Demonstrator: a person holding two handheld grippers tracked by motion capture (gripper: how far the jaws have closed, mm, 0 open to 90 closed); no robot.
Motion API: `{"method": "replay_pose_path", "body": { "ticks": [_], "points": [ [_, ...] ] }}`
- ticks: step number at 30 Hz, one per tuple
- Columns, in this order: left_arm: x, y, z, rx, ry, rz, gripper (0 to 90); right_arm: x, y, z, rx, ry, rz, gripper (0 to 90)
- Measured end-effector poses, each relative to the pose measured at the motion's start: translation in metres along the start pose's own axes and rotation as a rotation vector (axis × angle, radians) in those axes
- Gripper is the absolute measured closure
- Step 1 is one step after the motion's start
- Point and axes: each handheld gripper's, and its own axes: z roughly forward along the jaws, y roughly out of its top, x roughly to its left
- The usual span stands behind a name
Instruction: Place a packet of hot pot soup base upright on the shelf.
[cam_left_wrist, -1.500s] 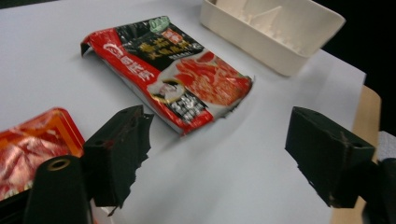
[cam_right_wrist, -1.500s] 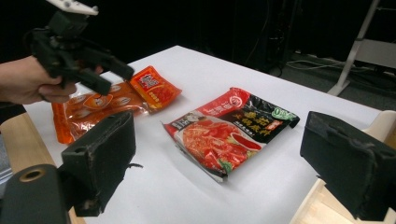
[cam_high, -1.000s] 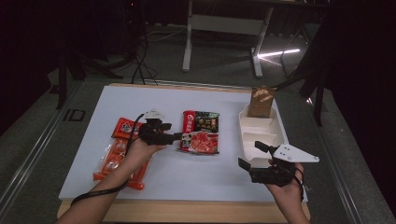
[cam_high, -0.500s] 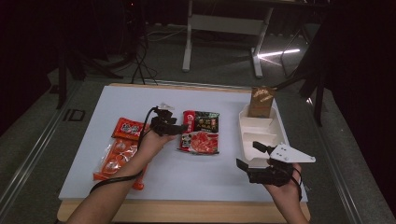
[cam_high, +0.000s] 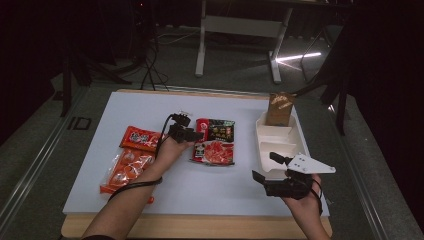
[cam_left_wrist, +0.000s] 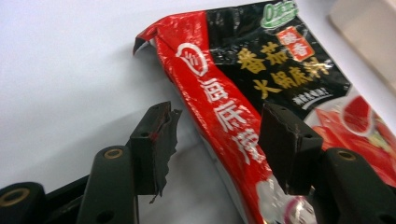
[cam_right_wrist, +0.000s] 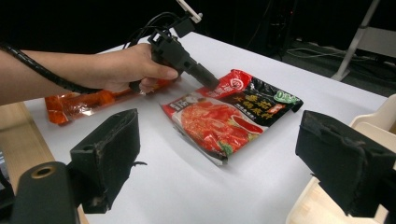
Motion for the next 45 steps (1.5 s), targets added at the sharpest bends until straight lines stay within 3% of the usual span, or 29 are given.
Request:
{"method": "replay_pose_path", "body": {
  "ticks": [2, 8, 11, 20, 25, 37, 39, 41, 45],
  "points": [
    [0.001, 0.001, 0.004, 0.004, 0.014, -0.004, 47.2, 0.000, 0.000, 0.000, 0.006, 0.002, 0.001, 13.6],
    [0.003, 0.003, 0.014, 0.014, 0.001, -0.025, 48.0, 0.000, -0.001, 0.001, 0.010, 0.002, -0.003, 13.5],
    [0.002, 0.006, 0.012, -0.021, 0.010, -0.016, 50.4, 0.000, -0.001, 0.000, 0.009, 0.003, -0.001, 13.6],
    [0.017, 0.010, 0.022, -0.007, -0.008, -0.086, 50.2, 0.000, -0.002, 0.002, 0.015, 0.003, -0.007, 13.7],
    [0.021, 0.017, 0.028, -0.019, -0.007, -0.097, 50.2, 0.000, -0.003, 0.003, 0.022, 0.004, -0.011, 13.7],
    [0.021, 0.029, 0.044, -0.017, 0.026, -0.076, 54.7, -0.001, -0.005, 0.005, 0.033, 0.003, -0.010, 13.9],
    [0.020, 0.031, 0.045, 0.003, 0.032, -0.030, 56.7, -0.001, -0.005, 0.006, 0.031, 0.005, -0.013, 13.9],
    [0.019, 0.033, 0.045, 0.023, 0.033, -0.008, 57.7, -0.001, -0.005, 0.006, 0.035, 0.005, -0.015, 14.0],
    [0.016, 0.032, 0.045, 0.032, 0.029, -0.024, 69.1, 0.000, -0.004, 0.005, 0.031, 0.003, -0.016, 14.0]
  ]
}}
